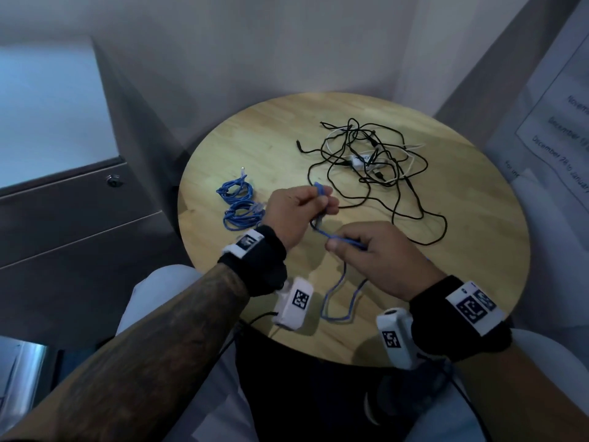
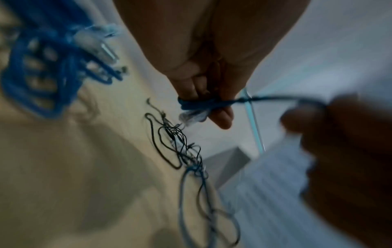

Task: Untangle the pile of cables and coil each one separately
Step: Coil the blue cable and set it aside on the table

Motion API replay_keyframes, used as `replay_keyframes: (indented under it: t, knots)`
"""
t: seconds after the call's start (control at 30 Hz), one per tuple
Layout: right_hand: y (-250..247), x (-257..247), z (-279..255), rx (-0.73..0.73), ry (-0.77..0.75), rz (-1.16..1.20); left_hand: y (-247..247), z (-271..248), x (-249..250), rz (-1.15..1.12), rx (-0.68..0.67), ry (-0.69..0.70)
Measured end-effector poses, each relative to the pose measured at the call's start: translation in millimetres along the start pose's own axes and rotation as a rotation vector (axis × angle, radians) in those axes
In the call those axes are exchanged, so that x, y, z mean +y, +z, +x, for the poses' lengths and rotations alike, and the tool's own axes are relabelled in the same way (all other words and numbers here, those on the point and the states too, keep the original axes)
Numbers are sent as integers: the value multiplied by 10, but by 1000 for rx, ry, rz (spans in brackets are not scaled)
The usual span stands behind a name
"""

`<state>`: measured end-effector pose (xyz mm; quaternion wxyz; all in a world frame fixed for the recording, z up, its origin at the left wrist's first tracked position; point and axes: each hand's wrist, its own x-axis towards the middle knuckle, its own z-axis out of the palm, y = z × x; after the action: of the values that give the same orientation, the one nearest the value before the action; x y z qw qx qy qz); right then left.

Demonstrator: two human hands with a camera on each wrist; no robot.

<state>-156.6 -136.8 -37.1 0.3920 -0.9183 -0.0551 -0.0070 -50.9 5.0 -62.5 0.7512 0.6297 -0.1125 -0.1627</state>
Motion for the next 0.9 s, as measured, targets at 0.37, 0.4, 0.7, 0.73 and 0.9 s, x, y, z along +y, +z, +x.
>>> replay_keyframes:
  t: [0.37, 0.4, 0.7, 0.73, 0.9]
  knots:
    - [-281, 355, 164, 413, 143, 236, 191, -187, 92, -3, -454, -265]
    - [-255, 396, 185, 402, 169, 228, 174, -185, 120, -67, -460, -298]
    - [225, 211, 163, 54, 159, 59, -40, -16, 174, -666, -163, -254]
    - [266, 187, 151, 12, 168, 43, -49, -1, 168, -682, -112, -236]
    - [258, 96, 82, -86, 132, -54, -106, 93, 69, -624, 67, -183]
